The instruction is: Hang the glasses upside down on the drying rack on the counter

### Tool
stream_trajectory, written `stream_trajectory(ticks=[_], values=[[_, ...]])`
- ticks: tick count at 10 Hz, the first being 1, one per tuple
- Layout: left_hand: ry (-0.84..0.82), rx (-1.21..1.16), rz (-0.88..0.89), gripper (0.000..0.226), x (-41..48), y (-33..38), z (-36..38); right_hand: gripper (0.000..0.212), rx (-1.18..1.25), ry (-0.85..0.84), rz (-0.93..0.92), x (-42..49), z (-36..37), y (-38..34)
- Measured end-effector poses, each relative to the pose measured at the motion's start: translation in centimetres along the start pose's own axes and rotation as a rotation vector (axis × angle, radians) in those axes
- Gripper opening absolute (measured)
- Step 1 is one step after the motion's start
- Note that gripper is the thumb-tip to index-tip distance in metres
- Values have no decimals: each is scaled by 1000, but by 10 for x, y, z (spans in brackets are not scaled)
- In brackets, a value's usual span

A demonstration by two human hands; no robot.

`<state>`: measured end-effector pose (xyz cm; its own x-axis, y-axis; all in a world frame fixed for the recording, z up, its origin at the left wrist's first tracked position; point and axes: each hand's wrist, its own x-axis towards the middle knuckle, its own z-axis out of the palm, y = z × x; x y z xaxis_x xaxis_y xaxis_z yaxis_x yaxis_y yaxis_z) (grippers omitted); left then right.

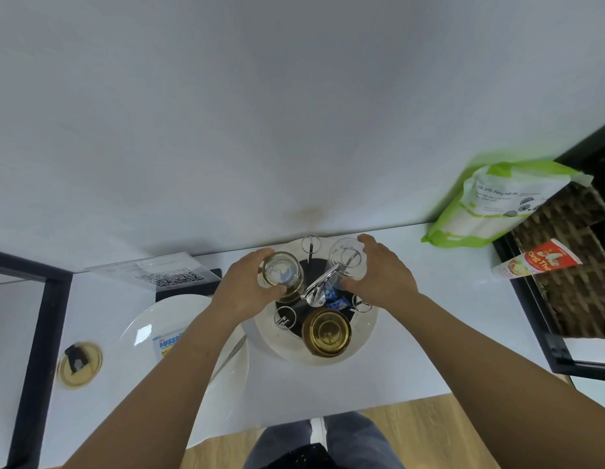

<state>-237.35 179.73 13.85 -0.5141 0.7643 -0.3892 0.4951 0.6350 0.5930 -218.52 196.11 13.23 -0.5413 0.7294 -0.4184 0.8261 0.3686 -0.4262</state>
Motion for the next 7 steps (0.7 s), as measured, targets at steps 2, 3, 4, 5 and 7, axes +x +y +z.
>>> stream_trajectory(ticks=[2,3,4,5,7], values=[[-1,12,-14,73,-1,-2,1,89,-29,4,4,-2,-1,-2],[-5,14,-6,76,-2,0,1,92,-39,-8,4,-3,-4,-3],[-19,2,-3,80,-5,4,-4,95,-53,-28,-13,-8,-8,-3],[38,-54,30,79,-8,9,-16,106,-69,-36,-13,-15,-20,-4],[147,-126,95,72,-16,29,-43,98,-86,22,-53,-28,-45,-19]])
